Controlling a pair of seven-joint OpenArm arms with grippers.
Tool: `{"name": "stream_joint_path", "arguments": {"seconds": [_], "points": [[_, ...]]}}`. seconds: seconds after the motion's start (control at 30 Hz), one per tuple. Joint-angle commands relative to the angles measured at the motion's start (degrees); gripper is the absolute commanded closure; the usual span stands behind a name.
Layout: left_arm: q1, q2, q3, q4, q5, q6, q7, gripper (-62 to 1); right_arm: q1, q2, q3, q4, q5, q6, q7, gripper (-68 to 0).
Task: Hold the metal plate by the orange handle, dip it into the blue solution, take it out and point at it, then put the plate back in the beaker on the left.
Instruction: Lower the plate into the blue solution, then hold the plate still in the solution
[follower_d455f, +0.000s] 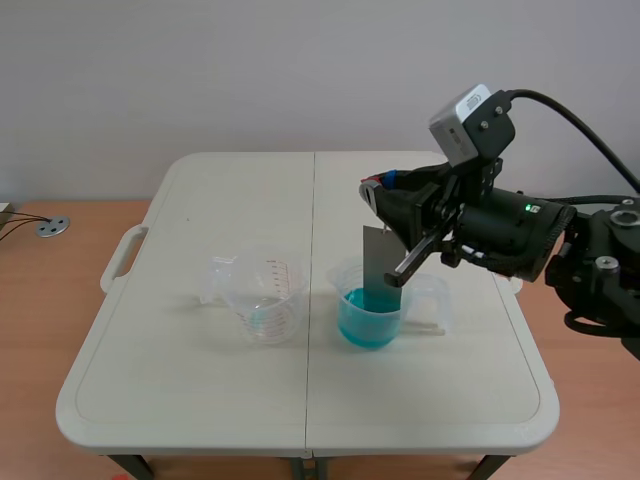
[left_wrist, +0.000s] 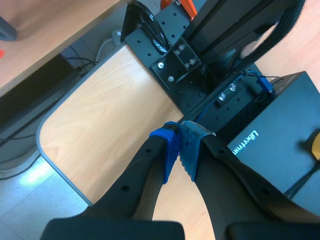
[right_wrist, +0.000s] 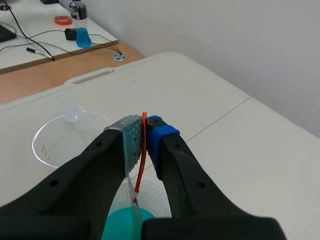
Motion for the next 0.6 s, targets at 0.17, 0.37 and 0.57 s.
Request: {"name": "stream_joint_path", "arguments": {"seconds": [0.17, 0.37, 0.57], "points": [[0.07, 0.15, 0.31, 0.35, -0.33, -0.35, 3.13, -1.6, 1.29, -0.04, 0.09, 0.50, 0.02, -0.26, 1.27, -1.3], [0.07, 0.15, 0.31, 0.35, -0.33, -0.35, 3.13, -1.6, 1.27, -0.02, 0.09, 0.50, -1.88, -0.26, 1.20, -1.3], [0.09, 0.15, 0.31, 0.35, -0.33, -0.35, 3.13, -1.6, 1.14, -0.02, 0.09, 0.50, -1.90, -0.26, 1.18, -1.3]]}}
